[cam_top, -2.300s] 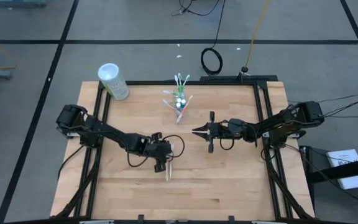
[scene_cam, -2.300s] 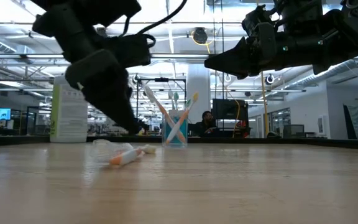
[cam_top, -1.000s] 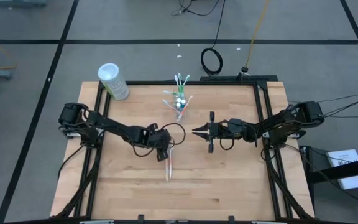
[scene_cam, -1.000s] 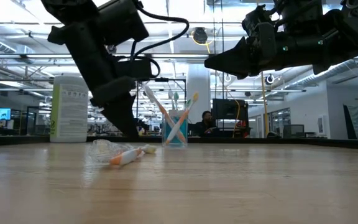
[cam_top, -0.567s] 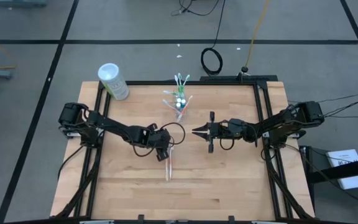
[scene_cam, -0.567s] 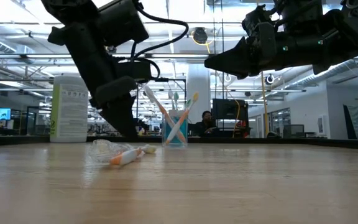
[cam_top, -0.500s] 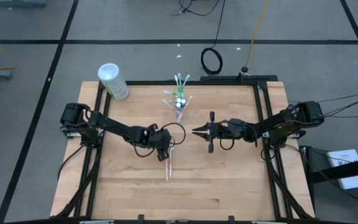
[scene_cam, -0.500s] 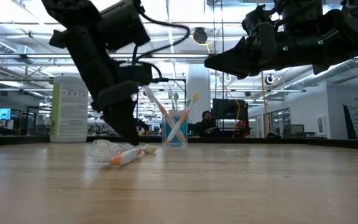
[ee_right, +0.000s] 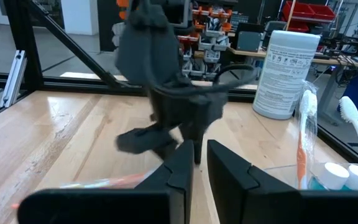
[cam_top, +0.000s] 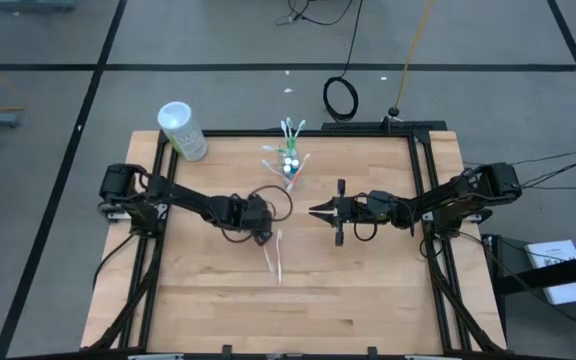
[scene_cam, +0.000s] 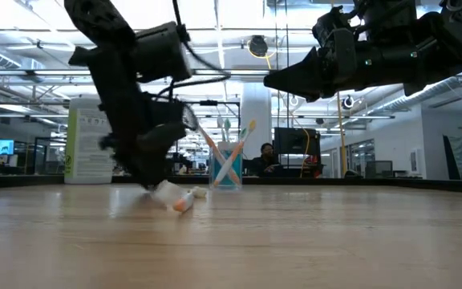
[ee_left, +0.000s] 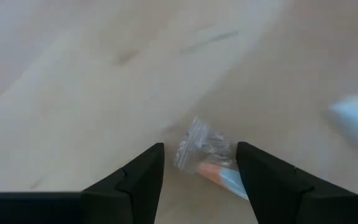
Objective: Pick & Place toothbrushing station
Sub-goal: Put the orange toothbrush into the transparent organizer
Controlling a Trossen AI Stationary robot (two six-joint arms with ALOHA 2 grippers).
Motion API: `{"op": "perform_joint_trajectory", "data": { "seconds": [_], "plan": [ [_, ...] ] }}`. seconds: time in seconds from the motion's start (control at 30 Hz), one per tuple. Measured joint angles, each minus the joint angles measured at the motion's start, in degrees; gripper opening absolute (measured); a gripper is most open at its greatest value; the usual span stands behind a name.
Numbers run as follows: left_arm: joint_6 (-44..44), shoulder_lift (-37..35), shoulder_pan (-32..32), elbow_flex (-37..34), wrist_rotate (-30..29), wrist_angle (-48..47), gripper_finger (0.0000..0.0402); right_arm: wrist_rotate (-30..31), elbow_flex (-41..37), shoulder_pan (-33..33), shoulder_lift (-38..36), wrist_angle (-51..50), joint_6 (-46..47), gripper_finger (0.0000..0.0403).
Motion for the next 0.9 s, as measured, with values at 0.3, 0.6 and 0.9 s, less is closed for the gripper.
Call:
{"op": "perform_joint_trajectory", "data": {
  "seconds": [0.3,0.6,0.9],
  "plan": [
    [-28.0,-2.7,2.7,-0.1,6.5,-30.1,0.0209,0.0,0.0,0.0,0.0,0.0,0.0,0.0041],
    [-26.3,-9.2,0.5,-0.4,5.4,-31.0,0.0209,0.0,0.0,0.0,0.0,0.0,0.0,0.0041],
    [-6.9,-17.6,-4.1,-0.3,8.6,-21.0,0.0209,0.0,0.0,0.0,0.0,0.0,0.0,0.0041]
  ]
}}
